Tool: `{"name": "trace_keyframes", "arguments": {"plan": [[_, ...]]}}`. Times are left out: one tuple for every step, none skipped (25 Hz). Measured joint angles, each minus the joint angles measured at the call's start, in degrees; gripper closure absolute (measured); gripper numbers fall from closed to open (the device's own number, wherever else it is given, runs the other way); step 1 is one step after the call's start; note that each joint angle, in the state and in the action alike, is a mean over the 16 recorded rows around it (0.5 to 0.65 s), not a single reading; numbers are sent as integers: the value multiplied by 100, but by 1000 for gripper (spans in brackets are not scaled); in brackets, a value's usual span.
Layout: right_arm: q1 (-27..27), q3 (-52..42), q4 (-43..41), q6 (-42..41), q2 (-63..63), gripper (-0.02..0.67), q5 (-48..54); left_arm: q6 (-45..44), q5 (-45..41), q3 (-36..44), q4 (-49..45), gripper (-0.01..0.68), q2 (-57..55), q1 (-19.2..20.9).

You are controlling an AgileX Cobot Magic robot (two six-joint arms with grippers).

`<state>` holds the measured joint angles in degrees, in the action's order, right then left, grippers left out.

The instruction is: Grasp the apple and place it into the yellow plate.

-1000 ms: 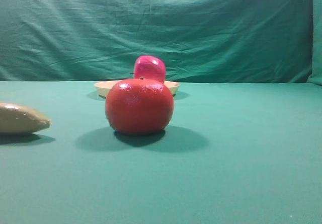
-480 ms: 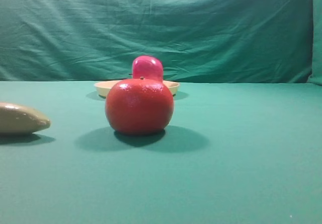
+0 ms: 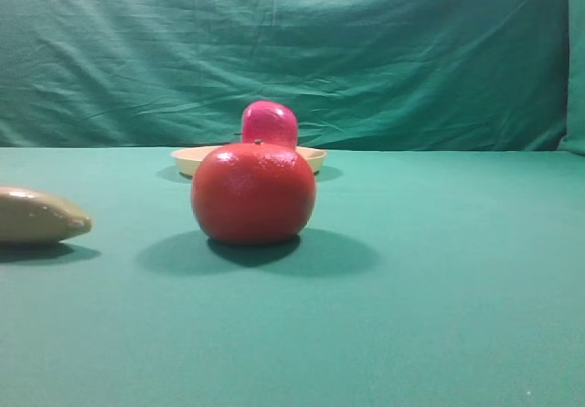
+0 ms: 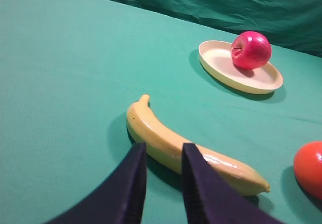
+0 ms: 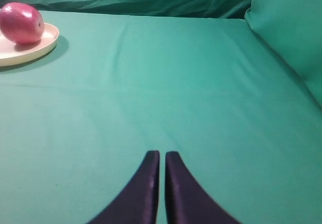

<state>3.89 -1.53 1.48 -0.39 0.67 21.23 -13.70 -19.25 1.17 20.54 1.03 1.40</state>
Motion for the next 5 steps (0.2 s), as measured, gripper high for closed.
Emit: {"name": "trace_keyframes", "arguments": {"plan": [[0, 0, 0, 0, 0, 649, 0, 0, 0, 0, 0, 516, 0, 0], [0, 0, 0, 0, 0, 649, 0, 0, 0, 0, 0, 516, 0, 0], [0, 0, 0, 0, 0, 649, 0, 0, 0, 0, 0, 516, 0, 0], [0, 0, 0, 0, 0, 649, 0, 0, 0, 0, 0, 516, 0, 0], [0, 0, 0, 0, 0, 649, 0, 0, 0, 0, 0, 516, 0, 0]]}}
